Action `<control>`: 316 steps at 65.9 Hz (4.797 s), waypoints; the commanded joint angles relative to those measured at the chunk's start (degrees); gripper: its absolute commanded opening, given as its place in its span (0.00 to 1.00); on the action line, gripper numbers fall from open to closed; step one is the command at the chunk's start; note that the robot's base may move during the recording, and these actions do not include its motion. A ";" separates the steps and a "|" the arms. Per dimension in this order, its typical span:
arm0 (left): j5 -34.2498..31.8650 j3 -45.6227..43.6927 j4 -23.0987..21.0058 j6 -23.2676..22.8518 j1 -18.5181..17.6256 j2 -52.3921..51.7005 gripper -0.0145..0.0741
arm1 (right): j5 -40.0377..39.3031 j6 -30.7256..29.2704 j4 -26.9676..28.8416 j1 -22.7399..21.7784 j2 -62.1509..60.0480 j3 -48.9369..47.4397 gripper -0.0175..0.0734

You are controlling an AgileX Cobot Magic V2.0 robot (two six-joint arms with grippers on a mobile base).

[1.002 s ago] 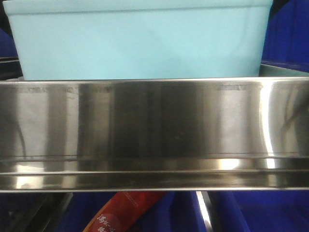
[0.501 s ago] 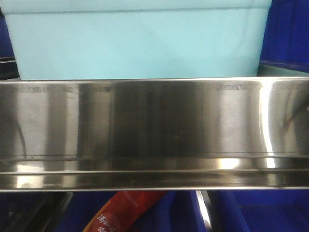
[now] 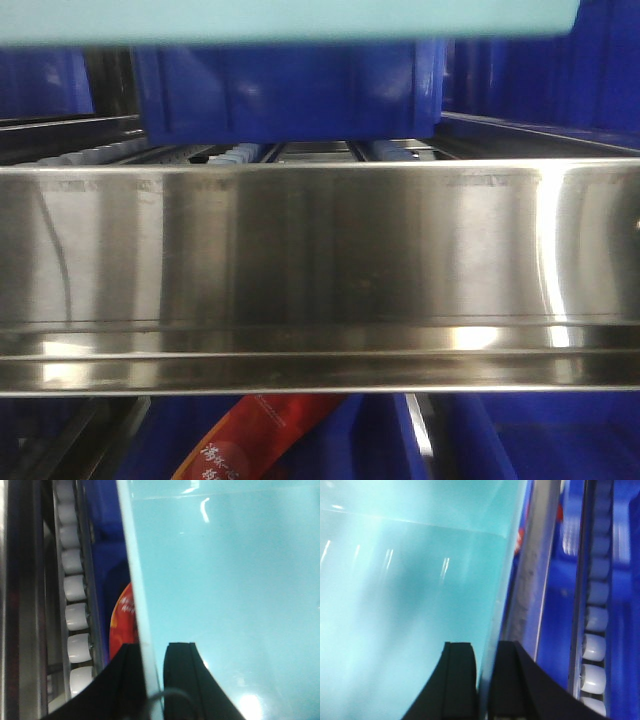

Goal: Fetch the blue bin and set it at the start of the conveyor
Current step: 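Hold the bin with both grippers and pull it back from the rack, then hold the bin in both grippers while driving away from the rack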

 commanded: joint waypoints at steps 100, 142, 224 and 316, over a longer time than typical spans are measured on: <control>-29.61 -0.47 0.79 0.51 -0.02 -5.85 0.04 | -4.24 -1.38 -2.38 -0.37 -5.07 -0.38 0.03; -31.02 -0.47 0.79 0.51 -0.02 -5.74 0.04 | -8.84 -1.38 -2.38 -0.37 -4.96 -0.38 0.03; -30.78 -0.47 0.79 0.51 -0.02 -5.77 0.04 | -11.49 -1.38 -2.38 -0.37 -4.96 -0.38 0.03; -30.78 -0.47 0.79 0.51 -0.02 -5.77 0.04 | -11.49 -1.38 -2.38 -0.37 -4.96 -0.38 0.03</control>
